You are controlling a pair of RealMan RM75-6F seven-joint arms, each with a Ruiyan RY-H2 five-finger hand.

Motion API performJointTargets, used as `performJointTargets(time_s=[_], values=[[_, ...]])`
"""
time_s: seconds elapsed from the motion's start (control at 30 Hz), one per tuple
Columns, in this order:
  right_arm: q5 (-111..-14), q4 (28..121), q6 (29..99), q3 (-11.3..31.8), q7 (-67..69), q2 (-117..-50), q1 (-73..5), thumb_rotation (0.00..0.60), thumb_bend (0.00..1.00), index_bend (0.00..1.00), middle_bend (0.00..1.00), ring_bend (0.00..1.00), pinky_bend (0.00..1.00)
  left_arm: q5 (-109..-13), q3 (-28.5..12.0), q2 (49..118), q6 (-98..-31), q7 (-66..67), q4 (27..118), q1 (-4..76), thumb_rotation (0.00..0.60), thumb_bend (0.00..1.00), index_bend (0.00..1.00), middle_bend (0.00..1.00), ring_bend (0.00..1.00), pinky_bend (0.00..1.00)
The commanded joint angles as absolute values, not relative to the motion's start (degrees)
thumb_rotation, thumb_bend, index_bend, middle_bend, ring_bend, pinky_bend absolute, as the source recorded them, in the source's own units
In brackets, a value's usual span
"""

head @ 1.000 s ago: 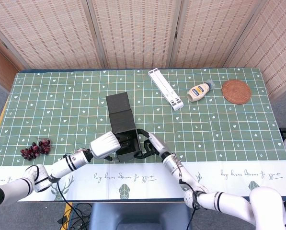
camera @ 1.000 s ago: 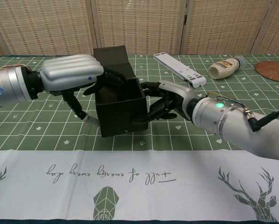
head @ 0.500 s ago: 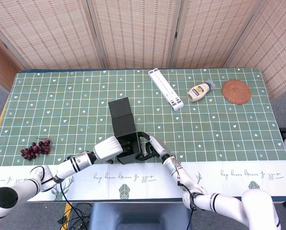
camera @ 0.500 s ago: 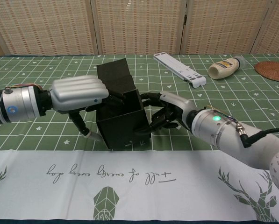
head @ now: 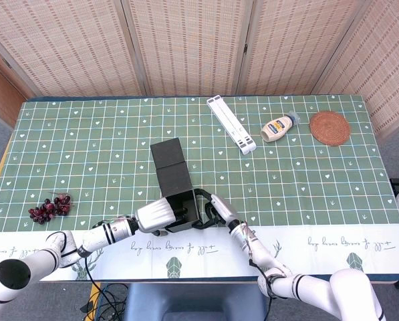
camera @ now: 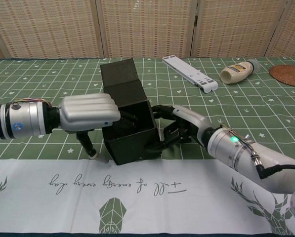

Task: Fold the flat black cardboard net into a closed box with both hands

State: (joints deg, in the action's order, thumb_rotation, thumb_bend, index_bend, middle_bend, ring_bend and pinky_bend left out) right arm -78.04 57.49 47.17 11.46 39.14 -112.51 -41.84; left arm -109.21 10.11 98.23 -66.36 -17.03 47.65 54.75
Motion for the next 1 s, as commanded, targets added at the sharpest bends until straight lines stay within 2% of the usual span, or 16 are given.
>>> performJointTargets(time_s=[0.03, 0.67, 1.0], values=[[-78.7, 57.0, 47.7, 11.0, 40.0, -112.7, -41.6, 0.6, 0.05, 0.33, 0.44, 0.78, 1.0, -109.3, 10.3, 98.0, -66.1, -16.8, 48.0, 55.1, 0.6, 0.15, 0.43, 0.36, 0.55, 0.81], [-79.0, 57.7, 49.3, 10.6, 38.7, -112.8, -40.8, 0.6, 0.05, 0.33, 0.45, 0.78, 1.0, -110.0, 11.4, 98.6, -68.3, -17.4, 46.4, 55.6, 0.6, 0.15, 0.56, 0.51, 0.57, 0.81], [-78.9, 58.2, 49.6, 10.7, 37.9, -112.9, -40.6, 0.6, 0.05, 0.33, 0.45, 0.78, 1.0, -110.3, 11.8, 98.8, -69.5, -17.5, 45.8, 55.5, 0.6, 0.15, 0.61, 0.54, 0.57, 0.81]])
